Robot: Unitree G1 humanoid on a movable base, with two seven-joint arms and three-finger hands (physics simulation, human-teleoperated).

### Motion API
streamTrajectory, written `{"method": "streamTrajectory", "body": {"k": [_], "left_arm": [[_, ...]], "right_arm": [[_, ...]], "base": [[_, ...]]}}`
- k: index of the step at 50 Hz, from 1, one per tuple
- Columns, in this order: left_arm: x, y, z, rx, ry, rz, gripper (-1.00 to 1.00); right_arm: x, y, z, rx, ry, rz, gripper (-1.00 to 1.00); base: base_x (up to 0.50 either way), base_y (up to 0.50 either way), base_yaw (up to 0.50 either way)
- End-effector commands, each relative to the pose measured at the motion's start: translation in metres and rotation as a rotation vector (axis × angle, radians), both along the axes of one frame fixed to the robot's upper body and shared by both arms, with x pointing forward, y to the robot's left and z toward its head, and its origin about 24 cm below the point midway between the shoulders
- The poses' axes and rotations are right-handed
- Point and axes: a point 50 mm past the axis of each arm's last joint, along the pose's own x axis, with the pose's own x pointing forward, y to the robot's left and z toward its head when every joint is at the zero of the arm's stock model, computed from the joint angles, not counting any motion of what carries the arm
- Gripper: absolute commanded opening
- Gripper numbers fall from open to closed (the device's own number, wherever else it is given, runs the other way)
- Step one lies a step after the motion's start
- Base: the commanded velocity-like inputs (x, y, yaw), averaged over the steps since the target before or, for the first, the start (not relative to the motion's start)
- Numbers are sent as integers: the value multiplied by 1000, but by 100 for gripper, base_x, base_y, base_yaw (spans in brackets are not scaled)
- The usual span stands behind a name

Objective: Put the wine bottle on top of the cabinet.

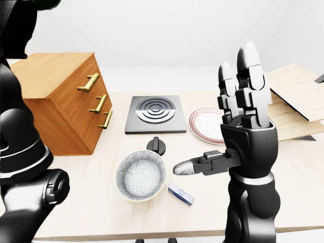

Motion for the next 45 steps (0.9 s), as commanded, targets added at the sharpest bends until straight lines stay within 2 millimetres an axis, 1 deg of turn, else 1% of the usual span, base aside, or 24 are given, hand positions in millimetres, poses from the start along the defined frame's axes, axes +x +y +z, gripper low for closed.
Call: {"method": "streamTrajectory", "body": {"k": [1, 3, 7, 10, 13, 14, 18, 22, 23, 28, 29, 30, 32, 33, 34, 35, 36, 37, 40, 41, 42, 43, 44, 45], "left_arm": [[-29, 51, 49, -83, -132, 47, -100], [-31, 57, 53, -83, -135, 58, -100], [-27, 73, 61, -73, -105, 116, -100], [-24, 77, 63, -45, -84, 158, -99], [-12, 90, 63, -11, -15, 234, -99], [-11, 90, 63, -8, -12, 238, -99], [4, 109, 60, 14, 81, 323, -99], [18, 126, 55, 12, 172, 376, -99], [26, 135, 52, 3, 224, 396, -100], [48, 153, 43, 16, 377, 453, -100], [53, 162, 30, -14, 421, 439, -99], [53, 163, 29, -16, 424, 438, -99], [56, 172, 23, -28, 470, 462, -100], [56, 173, 33, -27, 474, 478, -100], [62, 178, 18, -40, 520, 473, -99], [65, 181, 19, -49, 549, 485, -99], [68, 184, 15, -65, 576, 477, -99], [72, 187, 4, -76, 612, 478, -99], [80, 195, -9, -111, 692, 483, -99], [82, 195, -12, -116, 709, 483, -100], [82, 195, -6, -119, 710, 481, -99], [85, 198, -16, -136, 745, 483, -99], [86, 198, -18, -139, 756, 481, -99], [86, 198, -14, -139, 755, 486, -100]], "right_arm": [[8, -5, -10, 22, 61, -2, 100], [9, -5, -11, 23, 68, -2, 100], [12, -6, -16, 26, 97, 0, 100], [14, -7, -20, 30, 116, -1, 100], [17, -9, -25, 32, 144, -4, 100], [17, -9, -25, 33, 146, -4, 100], [20, -9, -29, 35, 165, 2, 100], [23, -7, -32, 29, 185, 9, 100], [23, -7, -31, 32, 178, 10, 100], [24, -8, -35, 34, 197, 13, 100], [24, -8, -35, 35, 197, 12, 100], [24, -8, -35, 35, 197, 12, 100], [24, -8, -35, 35, 198, 11, 100], [24, -7, -35, 35, 196, 13, 100], [24, -7, -35, 35, 198, 14, 100], [25, -6, -35, 35, 198, 17, 100], [25, -5, -34, 33, 195, 19, 100], [25, -4, -34, 33, 192, 20, 100], [25, -3, -33, 34, 190, 23, 100], [26, -3, -33, 34, 191, 23, 100], [27, -3, -34, 35, 196, 23, 100], [28, -3, -35, 35, 201, 24, 100], [28, -3, -36, 35, 205, 26, 100], [29, -3, -36, 35, 208, 27, 100]], "base": [[0, 0, 0], [0, 0, 0], [0, 0, 0], [0, 0, 0], [0, 0, 0], [0, 0, 0], [0, 0, 0], [0, 0, 0], [0, 0, 0], [0, 0, 0], [0, 0, 0], [0, 0, 0], [0, 0, 0], [0, 0, 0], [0, 0, 0], [0, 0, 0], [0, 0, 0], [0, 0, 0], [0, 0, 0], [0, 0, 0], [0, 0, 0], [0, 0, 0], [0, 0, 0], [0, 0, 0]]}}
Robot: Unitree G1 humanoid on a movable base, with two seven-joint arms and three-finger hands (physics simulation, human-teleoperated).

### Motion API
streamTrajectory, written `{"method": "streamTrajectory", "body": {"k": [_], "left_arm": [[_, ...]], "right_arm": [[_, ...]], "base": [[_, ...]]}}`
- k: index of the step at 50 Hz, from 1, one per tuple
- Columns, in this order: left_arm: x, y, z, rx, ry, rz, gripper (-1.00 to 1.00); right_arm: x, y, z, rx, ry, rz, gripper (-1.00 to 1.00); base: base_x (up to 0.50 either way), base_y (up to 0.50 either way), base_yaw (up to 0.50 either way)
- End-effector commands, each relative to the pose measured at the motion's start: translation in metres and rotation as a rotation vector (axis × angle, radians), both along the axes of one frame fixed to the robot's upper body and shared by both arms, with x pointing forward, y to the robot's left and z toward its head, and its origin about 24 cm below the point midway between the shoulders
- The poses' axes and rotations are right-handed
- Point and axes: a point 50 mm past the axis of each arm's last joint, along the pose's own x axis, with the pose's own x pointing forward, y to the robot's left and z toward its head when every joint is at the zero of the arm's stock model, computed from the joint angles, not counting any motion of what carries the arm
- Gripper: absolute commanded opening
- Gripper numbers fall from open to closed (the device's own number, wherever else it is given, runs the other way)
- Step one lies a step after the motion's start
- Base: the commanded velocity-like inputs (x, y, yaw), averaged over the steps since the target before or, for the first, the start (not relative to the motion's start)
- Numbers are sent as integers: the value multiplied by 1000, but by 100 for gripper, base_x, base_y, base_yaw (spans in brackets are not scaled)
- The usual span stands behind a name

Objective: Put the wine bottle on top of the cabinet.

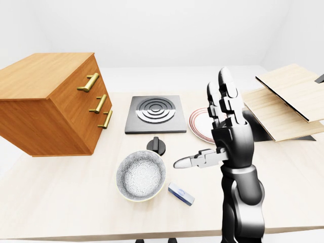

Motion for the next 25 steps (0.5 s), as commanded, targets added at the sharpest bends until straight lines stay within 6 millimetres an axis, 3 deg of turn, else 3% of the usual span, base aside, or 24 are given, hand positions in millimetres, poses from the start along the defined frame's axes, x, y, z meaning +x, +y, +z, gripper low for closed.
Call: {"method": "streamTrajectory", "body": {"k": [1, 4, 6, 10, 11, 14, 15, 23, 25], "left_arm": [[17, 26, -34, -165, 182, 31, -99], [18, 26, -31, -181, 192, 38, -99], [23, 29, -48, -210, 236, 40, -99], [29, 29, -67, -252, 287, 44, -100], [28, 27, -58, -252, 267, 38, -99], [34, 26, -79, -275, 317, 29, -99], [32, 25, -69, -269, 297, 29, -99], [35, 25, -76, -296, 311, 20, -98], [38, 25, -96, -315, 359, 24, -98]], "right_arm": [[6, 2, -4, 3, 23, 11, 100], [8, 3, -5, 2, 31, 15, 100], [8, 3, -5, 1, 32, 14, 100], [7, 3, -7, -1, 37, 12, 100], [7, 2, -7, -1, 37, 10, 100], [4, 2, -4, -2, 23, 6, 100], [4, 2, -4, -1, 20, 6, 100], [4, 4, -7, -1, 34, 11, 100], [3, 5, -6, -1, 32, 11, 100]], "base": [[0, 0, 0], [0, 0, 0], [0, 0, 0], [0, 0, 0], [0, 0, 0], [0, 0, 0], [0, 0, 0], [0, 0, 0], [0, 0, 0]]}}
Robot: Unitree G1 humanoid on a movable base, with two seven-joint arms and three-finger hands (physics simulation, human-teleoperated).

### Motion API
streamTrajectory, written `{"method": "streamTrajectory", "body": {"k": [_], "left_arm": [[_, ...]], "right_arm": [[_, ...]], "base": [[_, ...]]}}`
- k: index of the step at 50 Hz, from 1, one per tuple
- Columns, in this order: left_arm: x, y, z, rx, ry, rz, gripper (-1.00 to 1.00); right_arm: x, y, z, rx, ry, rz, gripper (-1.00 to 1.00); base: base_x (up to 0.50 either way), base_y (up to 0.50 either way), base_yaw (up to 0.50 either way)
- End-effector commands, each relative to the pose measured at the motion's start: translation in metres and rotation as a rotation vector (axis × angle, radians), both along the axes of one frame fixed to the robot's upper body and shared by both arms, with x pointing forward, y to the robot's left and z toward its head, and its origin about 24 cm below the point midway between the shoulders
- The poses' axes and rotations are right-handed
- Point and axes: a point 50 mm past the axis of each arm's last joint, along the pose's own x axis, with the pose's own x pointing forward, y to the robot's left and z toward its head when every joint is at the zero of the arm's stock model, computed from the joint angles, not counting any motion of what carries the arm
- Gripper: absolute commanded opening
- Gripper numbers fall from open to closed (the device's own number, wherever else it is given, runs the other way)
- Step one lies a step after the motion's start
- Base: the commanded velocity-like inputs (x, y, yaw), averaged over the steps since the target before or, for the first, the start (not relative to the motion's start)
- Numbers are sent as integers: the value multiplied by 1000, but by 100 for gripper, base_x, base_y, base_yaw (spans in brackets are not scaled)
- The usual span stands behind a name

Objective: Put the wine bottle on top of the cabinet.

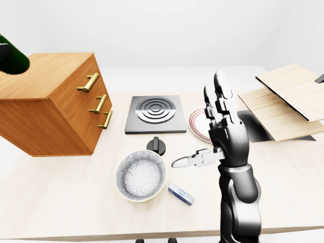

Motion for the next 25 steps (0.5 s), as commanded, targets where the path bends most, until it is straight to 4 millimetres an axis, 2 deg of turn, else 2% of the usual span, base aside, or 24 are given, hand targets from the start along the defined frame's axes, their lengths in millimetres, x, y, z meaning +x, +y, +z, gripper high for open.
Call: {"method": "streamTrajectory", "body": {"k": [1, 2, 3, 4, 5, 6, 7, 8, 9, 11, 12, 14, 15, 16, 18, 22, 25], "left_arm": [[6, -1, -17, -90, 26, -6, -98], [8, -1, -31, -103, 60, -2, -98], [8, -1, -32, -108, 61, -2, -98], [7, -2, -22, -97, 42, 2, -98], [9, -2, -33, -113, 65, 3, -98], [9, -2, -34, -114, 70, 4, -98], [8, -3, -21, -103, 44, 21, -98], [9, -4, -20, -102, 45, 20, -98], [10, -4, -32, -118, 71, 23, -98], [10, -6, -22, -101, 54, 20, -98], [12, -6, -35, -110, 84, 14, -98], [13, -7, -41, -100, 109, 17, -97], [13, -9, -29, -84, 87, 18, -98], [15, -8, -46, -79, 137, 34, -97], [15, -8, -49, -69, 153, 36, -98], [13, -7, -37, -54, 131, 52, -97], [14, -8, -41, -61, 140, 58, -97]], "right_arm": [[-1, 2, -2, 0, 6, 1, 100], [-1, 1, -4, 1, 17, -1, 100], [0, 1, -5, 0, 22, -2, 100], [0, 1, -6, -5, 30, -3, 100], [1, 2, -7, -10, 33, -6, 100], [0, 2, -6, -10, 31, -5, 100], [0, 2, -6, -8, 28, -4, 100], [1, 2, -8, -7, 36, -3, 100], [2, 2, -9, -6, 45, -1, 100], [3, 2, -13, -4, 64, -2, 100], [4, 1, -14, -2, 69, -2, 100], [4, 1, -14, -1, 69, -4, 100], [3, 1, -14, -2, 69, -3, 100], [3, 1, -15, -3, 71, -2, 100], [5, 2, -17, -5, 83, -2, 100], [6, 3, -20, -1, 95, 4, 100], [6, 3, -20, -1, 96, 5, 100]], "base": [[0, 0, 0], [0, 0, 0], [0, 0, 0], [0, 0, 0], [0, 0, 0], [0, 0, 0], [0, 0, 0], [0, 0, 0], [0, 0, 0], [0, 0, 0], [0, 0, 0], [0, 0, 0], [0, 0, 0], [0, 0, 0], [0, 0, 0], [0, 0, 0], [0, 0, 0]]}}
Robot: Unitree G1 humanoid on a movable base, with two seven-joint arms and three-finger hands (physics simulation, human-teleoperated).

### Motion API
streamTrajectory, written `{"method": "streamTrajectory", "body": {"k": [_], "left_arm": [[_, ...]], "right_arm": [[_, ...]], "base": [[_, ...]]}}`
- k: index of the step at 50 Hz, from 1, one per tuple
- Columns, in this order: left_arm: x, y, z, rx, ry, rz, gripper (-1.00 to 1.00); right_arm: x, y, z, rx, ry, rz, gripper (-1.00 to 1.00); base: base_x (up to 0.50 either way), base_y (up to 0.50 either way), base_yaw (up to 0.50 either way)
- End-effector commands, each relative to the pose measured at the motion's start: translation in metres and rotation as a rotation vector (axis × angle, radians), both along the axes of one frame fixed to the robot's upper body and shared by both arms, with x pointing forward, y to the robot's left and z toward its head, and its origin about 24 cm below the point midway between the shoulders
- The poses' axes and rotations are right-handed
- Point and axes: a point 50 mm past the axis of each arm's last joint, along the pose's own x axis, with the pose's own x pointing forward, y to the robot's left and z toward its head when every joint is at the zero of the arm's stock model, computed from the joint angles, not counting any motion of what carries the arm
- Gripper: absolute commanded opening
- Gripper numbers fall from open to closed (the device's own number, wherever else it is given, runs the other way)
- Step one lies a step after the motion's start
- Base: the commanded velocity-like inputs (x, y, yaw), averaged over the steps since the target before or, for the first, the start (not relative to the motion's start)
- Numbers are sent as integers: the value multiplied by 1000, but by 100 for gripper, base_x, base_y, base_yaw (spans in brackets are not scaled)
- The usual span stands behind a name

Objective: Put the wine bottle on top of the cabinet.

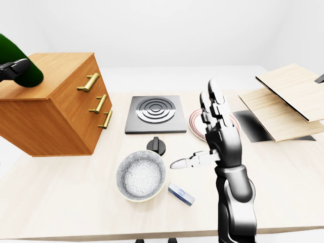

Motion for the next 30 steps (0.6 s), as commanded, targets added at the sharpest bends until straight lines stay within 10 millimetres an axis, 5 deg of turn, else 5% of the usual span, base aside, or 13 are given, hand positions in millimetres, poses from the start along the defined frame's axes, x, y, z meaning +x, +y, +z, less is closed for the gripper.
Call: {"method": "streamTrajectory", "body": {"k": [1, 20, 22, 28, 30], "left_arm": [[3, -2, -9, -27, 20, 24, -97], [2, 1, -41, -50, 101, 76, -91], [2, 2, -28, -37, 73, 78, -90], [1, 4, -35, -16, 101, 91, -71], [1, 4, -40, -18, 113, 87, -47]], "right_arm": [[1, 1, -4, 2, 18, 3, 100], [-4, 3, -3, -4, 9, -1, 100], [-4, 3, -3, -3, 11, 1, 100], [-4, 2, -3, -6, 9, 0, 100], [-4, 2, -2, -6, 6, 0, 100]], "base": [[0, 0, 0], [0, 0, 0], [0, 0, 0], [0, 0, 0], [0, 0, 0]]}}
